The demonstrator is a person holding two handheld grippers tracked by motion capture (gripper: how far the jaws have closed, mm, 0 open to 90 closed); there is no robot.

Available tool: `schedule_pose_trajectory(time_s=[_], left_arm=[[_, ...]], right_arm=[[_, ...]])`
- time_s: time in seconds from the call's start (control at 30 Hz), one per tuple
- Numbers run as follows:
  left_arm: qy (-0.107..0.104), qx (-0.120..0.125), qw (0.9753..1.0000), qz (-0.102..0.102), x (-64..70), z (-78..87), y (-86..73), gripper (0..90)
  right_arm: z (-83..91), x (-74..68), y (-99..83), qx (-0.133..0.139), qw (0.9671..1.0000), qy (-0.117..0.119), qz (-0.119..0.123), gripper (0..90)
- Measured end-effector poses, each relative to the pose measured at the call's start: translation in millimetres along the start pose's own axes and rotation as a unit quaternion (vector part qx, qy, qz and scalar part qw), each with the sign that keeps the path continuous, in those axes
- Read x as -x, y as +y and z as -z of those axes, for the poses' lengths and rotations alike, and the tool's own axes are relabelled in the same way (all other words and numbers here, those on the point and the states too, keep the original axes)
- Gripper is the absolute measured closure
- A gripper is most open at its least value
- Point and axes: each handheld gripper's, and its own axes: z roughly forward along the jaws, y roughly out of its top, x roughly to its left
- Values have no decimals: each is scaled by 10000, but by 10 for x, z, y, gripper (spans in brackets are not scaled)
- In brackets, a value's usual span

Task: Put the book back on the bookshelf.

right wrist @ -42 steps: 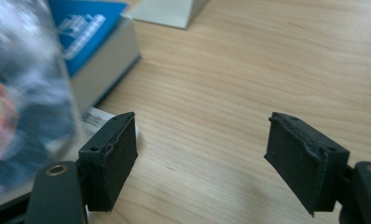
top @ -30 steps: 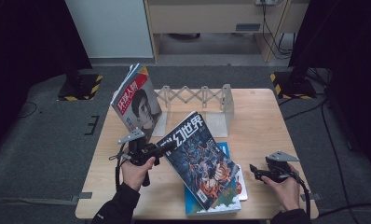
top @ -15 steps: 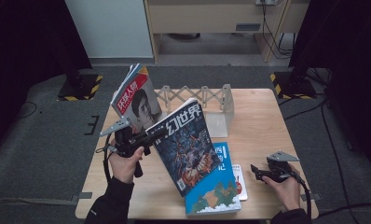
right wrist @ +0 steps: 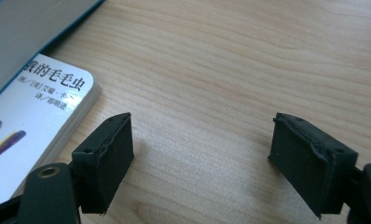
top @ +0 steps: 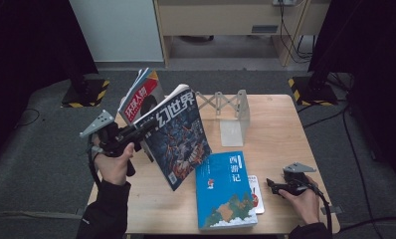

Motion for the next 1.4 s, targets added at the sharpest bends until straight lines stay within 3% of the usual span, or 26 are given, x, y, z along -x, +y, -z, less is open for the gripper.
schedule_pose_trajectory(time_s=[0.03, 0.23, 0.33, 0.4, 0.67, 0.9, 1.0, 1.27, 1.3, 1.4], left_arm=[[0, 0, 10000, 0, 0, 0, 0, 823], [523, 151, 9985, -117, -150, 154, 87, 823], [671, 156, 9975, -183, -183, 184, 96, 823], [863, 182, 9959, -222, -235, 219, 106, 823], [1246, 312, 9914, -240, -371, 248, 138, 823], [1599, 395, 9854, -432, -401, 99, 147, 823], [1649, 411, 9843, -469, -406, 40, 139, 823], [1879, 404, 9800, -513, -453, -255, 57, 823], [1958, 409, 9781, -580, -461, -329, 27, 823], [2016, 429, 9765, -626, -485, -424, -12, 822]], right_arm=[[-3, -2, -2, 9, 10000, -1, -1, 204], [-30, -22, -14, 48, 9999, -10, 97, 141], [-46, -29, -25, 105, 9999, -3, 106, 109], [-52, -31, -28, 124, 9999, 11, 108, 105], [-52, -33, -25, 109, 9999, 31, 102, 99], [-54, -32, -24, 96, 9999, 50, 125, 91], [-58, -30, -23, 103, 9998, 55, 150, 86], [-63, -31, -23, 94, 9998, 66, 178, 76], [-61, -30, -21, 80, 9998, 81, 183, 74], [-61, -32, -21, 78, 9998, 79, 171, 73]])
